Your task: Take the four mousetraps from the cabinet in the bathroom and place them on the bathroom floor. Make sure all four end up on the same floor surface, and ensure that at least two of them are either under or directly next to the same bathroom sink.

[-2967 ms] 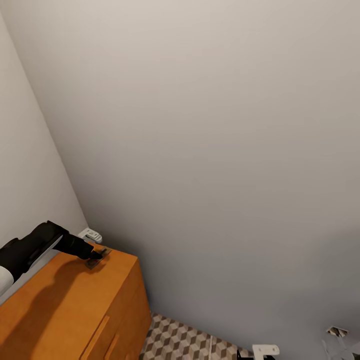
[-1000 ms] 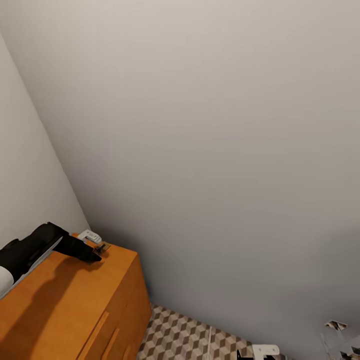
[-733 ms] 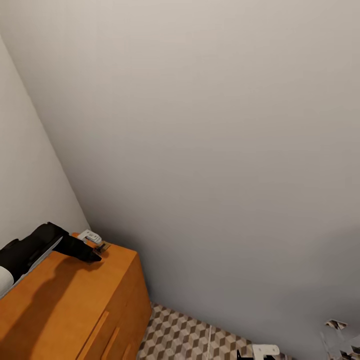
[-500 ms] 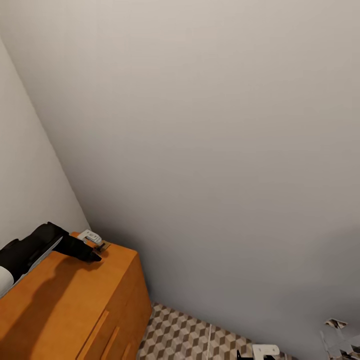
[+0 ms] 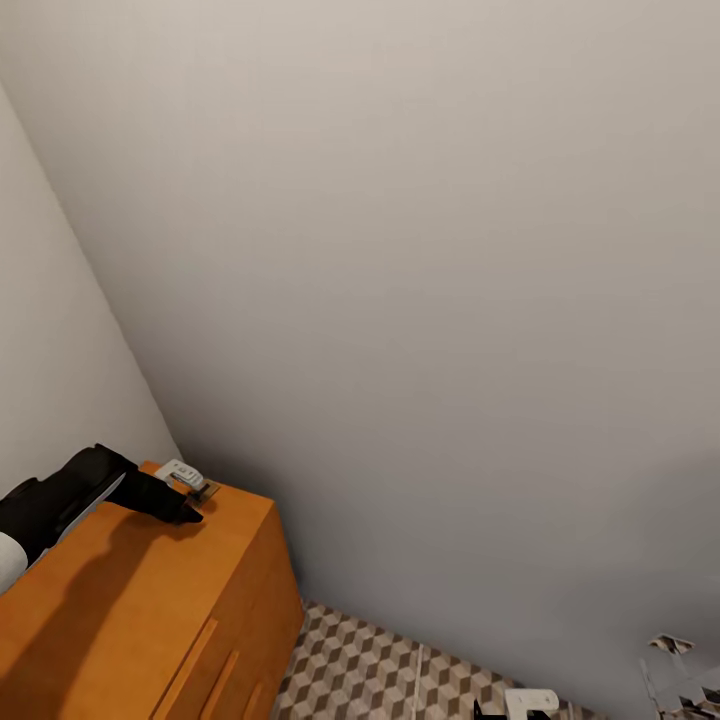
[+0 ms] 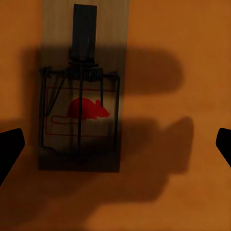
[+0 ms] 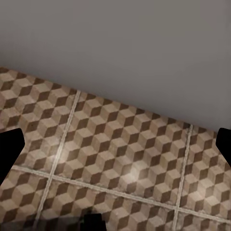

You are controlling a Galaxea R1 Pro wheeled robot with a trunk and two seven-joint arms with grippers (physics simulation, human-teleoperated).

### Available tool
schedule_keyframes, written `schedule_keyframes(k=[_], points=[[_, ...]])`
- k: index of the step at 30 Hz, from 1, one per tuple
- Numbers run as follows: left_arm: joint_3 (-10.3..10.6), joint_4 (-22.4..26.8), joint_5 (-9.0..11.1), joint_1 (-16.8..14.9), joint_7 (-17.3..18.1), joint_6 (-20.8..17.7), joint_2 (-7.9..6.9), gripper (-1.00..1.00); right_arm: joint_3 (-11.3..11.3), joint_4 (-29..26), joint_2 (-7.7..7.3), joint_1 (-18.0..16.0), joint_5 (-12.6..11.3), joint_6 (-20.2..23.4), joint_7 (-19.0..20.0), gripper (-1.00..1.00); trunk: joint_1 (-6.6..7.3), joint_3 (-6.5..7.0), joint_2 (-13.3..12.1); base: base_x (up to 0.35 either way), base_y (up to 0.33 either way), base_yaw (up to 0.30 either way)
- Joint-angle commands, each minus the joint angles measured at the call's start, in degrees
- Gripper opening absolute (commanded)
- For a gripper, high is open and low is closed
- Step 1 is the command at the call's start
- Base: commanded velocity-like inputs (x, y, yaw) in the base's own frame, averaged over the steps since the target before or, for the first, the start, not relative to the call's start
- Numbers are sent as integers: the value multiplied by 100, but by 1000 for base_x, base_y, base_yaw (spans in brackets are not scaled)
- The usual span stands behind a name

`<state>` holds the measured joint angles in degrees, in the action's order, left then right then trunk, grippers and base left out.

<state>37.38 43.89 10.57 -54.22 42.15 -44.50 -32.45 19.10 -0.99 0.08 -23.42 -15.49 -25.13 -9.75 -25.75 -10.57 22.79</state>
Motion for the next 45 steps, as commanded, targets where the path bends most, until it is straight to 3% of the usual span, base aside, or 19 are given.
schedule_keyframes(k=[1,45], points=[[29,5,59,-10,-22,-41,-7,100,50,2,1,-4,-42,-13,-18,100,-3,-16,12,0,0,0],[33,-10,59,-10,-22,-41,-4,100,50,2,1,-5,-43,-14,-18,100,-3,-190,12,0,0,0]])
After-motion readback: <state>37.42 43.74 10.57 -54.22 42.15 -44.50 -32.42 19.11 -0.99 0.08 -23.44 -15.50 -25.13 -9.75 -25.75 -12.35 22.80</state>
